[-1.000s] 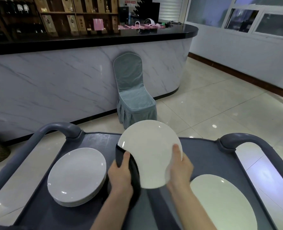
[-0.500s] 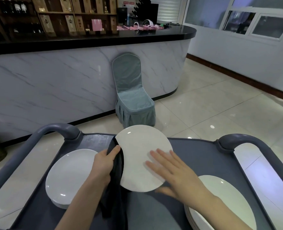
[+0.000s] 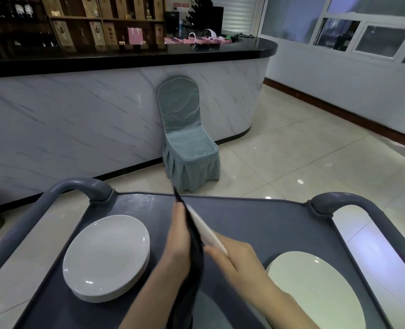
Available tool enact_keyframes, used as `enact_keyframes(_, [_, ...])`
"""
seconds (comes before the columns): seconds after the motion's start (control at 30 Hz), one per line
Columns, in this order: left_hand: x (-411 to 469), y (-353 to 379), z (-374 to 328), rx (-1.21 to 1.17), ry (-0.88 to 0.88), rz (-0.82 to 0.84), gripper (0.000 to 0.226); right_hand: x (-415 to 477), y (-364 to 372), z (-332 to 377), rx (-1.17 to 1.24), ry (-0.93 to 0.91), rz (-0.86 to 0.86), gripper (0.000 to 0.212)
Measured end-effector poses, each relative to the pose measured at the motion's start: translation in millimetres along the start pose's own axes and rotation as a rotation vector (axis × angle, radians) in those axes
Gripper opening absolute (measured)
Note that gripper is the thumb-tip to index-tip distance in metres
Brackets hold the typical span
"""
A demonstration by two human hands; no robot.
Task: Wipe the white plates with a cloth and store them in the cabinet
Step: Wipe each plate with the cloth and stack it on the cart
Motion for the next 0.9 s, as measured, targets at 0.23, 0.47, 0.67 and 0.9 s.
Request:
enact_keyframes(0.23, [-42, 60, -4, 0.832, 0.872, 0.248, 0.058, 10, -30, -23, 0.689, 0.474, -0.436, 0.041])
enact_keyframes(0.47, [-17, 55, -15, 0.680, 0.639, 0.279, 0.044, -2, -21, -25, 0.661, 0.598, -0.475, 0.047])
enact_keyframes(0.67, [-46, 65, -3, 0.890, 0.845, 0.358, 0.054, 4, -27, -19, 0.752, 0.528, -0.490, 0.045])
enact_keyframes(0.9, [-14, 66, -8, 0.944, 0.766, 0.431, 0.051, 0, -25, -18, 0.793, 0.509, -0.438, 0.035])
Point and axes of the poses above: each hand's wrist, its own x-axis towards the middle knuckle, its own y-axis out of the palm, z = x × y, the point moved 8 cm from there along x, towards the middle knuckle
